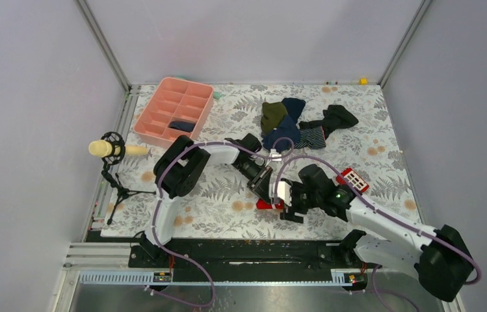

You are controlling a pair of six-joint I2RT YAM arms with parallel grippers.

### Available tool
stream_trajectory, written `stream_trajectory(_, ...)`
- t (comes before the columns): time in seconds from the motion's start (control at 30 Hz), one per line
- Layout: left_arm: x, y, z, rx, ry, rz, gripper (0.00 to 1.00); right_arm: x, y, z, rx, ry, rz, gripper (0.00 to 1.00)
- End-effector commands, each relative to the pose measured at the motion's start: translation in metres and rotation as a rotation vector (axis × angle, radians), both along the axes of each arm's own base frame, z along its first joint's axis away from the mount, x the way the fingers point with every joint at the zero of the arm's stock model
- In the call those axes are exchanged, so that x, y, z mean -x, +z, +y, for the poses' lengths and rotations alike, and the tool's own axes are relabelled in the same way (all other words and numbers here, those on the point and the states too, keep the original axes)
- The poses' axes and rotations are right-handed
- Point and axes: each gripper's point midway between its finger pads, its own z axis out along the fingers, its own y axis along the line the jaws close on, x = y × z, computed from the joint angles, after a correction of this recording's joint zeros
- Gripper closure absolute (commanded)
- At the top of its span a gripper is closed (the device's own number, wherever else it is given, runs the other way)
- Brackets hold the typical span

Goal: Roll the underwear
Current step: Roll the underwear to the center of the board.

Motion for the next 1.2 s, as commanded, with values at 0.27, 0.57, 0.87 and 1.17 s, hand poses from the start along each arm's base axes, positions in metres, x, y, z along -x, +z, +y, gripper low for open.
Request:
stream_trajectory(0.27, -0.018, -0.036, 0.018, -0.207, 0.061, 0.129, 1.0, -0.026, 0.008, 0.052, -0.033, 0.03, -0.037, 0.15)
stream_trajectory(0.57, -0.024, -0.037, 0.021, -0.207, 0.063, 0.137, 1.0, -0.055, 0.002, 0.059, 0.03, -0.058, -0.073, 0.15)
stream_trajectory(0.87, -0.026, -0.039, 0.021, -0.208, 0.069, 0.154, 1.0, -0.044, -0.026, 0.041, 0.187, 0.072, -0.076, 0.25)
stream_trajectory(1.17, -0.031, -0.038, 0.021, -0.208, 0.078, 0.142, 1.0, -0.049, -0.036, 0.041, 0.264, 0.11, -0.078, 0.4)
